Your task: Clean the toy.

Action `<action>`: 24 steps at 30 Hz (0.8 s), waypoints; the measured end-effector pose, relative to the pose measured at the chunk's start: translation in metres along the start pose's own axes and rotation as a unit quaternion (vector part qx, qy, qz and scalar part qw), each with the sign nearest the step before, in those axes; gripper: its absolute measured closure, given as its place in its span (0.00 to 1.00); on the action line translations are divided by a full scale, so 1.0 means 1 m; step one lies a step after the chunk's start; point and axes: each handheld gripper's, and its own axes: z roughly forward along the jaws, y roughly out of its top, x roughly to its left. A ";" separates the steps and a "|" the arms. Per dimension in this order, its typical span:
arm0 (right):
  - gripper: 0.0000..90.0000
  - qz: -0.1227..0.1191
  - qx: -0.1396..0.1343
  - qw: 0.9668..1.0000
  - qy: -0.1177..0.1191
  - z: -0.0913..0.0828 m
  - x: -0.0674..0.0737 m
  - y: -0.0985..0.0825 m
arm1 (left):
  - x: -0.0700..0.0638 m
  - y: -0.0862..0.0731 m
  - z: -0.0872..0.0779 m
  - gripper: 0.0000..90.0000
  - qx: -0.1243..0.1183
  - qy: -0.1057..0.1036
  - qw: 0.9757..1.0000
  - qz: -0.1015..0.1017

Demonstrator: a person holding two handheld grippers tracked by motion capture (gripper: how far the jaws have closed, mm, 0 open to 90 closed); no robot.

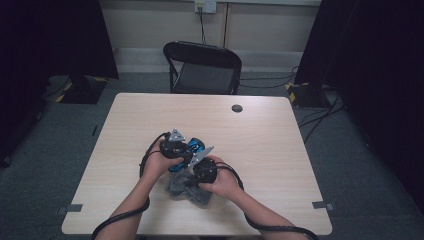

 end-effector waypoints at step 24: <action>0.90 0.040 0.000 0.998 -0.042 -0.006 -0.034 0.000 | 0.000 -0.001 -0.002 0.50 0.002 0.002 1.000 0.003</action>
